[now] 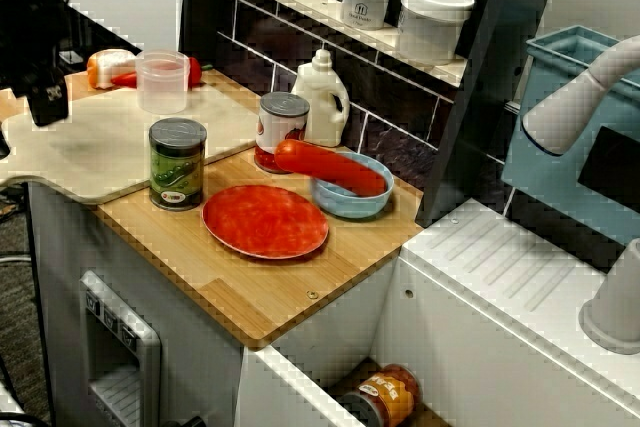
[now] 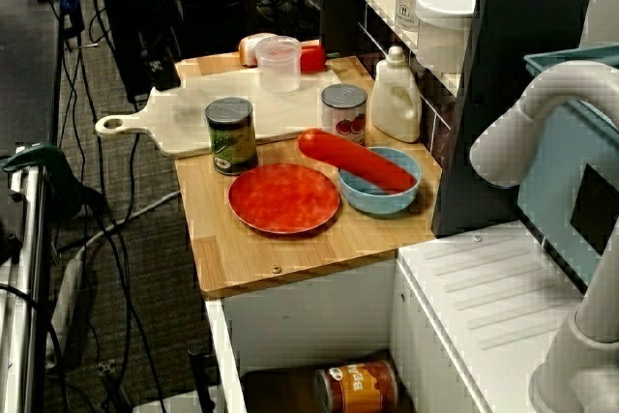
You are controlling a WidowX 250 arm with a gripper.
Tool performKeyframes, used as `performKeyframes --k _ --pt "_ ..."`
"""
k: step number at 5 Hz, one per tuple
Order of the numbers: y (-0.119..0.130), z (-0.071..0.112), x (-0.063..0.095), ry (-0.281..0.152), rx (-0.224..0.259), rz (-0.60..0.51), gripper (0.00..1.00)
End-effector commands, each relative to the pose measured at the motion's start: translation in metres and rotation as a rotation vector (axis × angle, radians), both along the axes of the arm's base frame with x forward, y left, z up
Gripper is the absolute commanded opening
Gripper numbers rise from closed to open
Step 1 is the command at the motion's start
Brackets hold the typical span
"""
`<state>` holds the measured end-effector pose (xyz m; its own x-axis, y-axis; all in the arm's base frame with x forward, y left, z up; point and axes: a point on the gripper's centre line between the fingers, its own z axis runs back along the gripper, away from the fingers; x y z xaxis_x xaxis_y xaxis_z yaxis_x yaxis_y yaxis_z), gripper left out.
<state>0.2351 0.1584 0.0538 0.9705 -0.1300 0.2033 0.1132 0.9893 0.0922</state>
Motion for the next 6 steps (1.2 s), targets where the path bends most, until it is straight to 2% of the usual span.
performKeyframes --k 1,2,3,4,6 --pt "-0.018 -0.003 0.013 0.004 -0.008 0.135 1.0" --pt "-0.035 -0.004 0.018 0.043 -0.016 0.133 1.0" --pt "-0.046 -0.003 0.021 0.092 -0.051 0.123 1.0" --pt "-0.045 -0.001 0.019 0.102 -0.084 0.147 1.0" --pt "-0.055 -0.007 0.01 0.1 -0.076 0.151 1.0"
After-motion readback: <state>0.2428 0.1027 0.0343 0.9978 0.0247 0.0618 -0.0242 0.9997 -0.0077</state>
